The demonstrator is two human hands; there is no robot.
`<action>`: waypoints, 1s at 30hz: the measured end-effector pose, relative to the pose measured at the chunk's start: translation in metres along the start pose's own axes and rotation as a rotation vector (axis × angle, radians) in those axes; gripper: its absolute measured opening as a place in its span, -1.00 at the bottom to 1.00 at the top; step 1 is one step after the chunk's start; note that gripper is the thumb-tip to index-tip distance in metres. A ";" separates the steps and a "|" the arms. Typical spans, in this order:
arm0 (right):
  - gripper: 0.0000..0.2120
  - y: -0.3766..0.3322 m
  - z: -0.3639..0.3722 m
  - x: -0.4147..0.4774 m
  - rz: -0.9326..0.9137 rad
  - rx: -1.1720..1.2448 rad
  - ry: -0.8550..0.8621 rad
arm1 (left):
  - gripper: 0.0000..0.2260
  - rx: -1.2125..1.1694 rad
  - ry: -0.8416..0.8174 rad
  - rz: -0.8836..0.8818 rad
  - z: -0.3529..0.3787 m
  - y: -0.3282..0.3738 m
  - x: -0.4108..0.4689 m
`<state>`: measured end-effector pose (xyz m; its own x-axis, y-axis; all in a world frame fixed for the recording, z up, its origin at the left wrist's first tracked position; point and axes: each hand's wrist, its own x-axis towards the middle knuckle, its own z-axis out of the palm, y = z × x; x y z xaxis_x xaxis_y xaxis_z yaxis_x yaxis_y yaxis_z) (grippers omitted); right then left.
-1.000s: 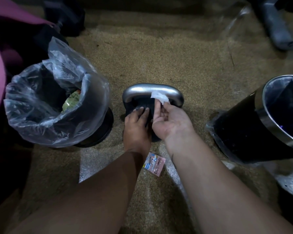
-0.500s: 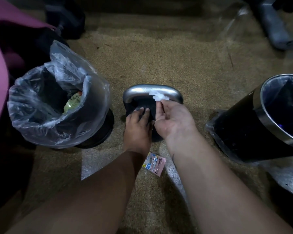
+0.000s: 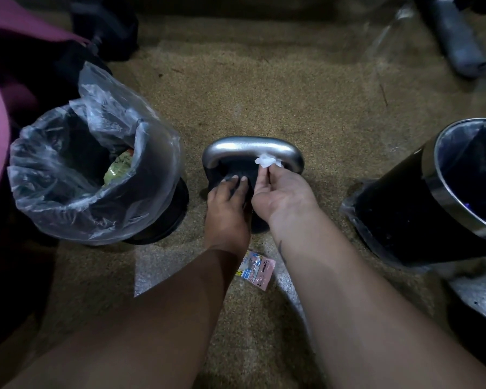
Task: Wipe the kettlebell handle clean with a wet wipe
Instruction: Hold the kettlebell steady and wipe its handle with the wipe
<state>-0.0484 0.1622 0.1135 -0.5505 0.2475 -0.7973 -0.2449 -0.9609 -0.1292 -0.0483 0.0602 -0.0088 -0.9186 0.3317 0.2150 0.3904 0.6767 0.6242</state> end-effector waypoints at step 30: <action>-0.88 0.001 0.001 -0.013 0.015 0.018 0.013 | -0.58 0.017 0.005 0.036 0.003 -0.001 -0.003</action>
<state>-0.0424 0.1587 0.1242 -0.5436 0.2315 -0.8068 -0.2510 -0.9621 -0.1069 -0.0462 0.0607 -0.0123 -0.9043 0.3525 0.2409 0.4240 0.6753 0.6035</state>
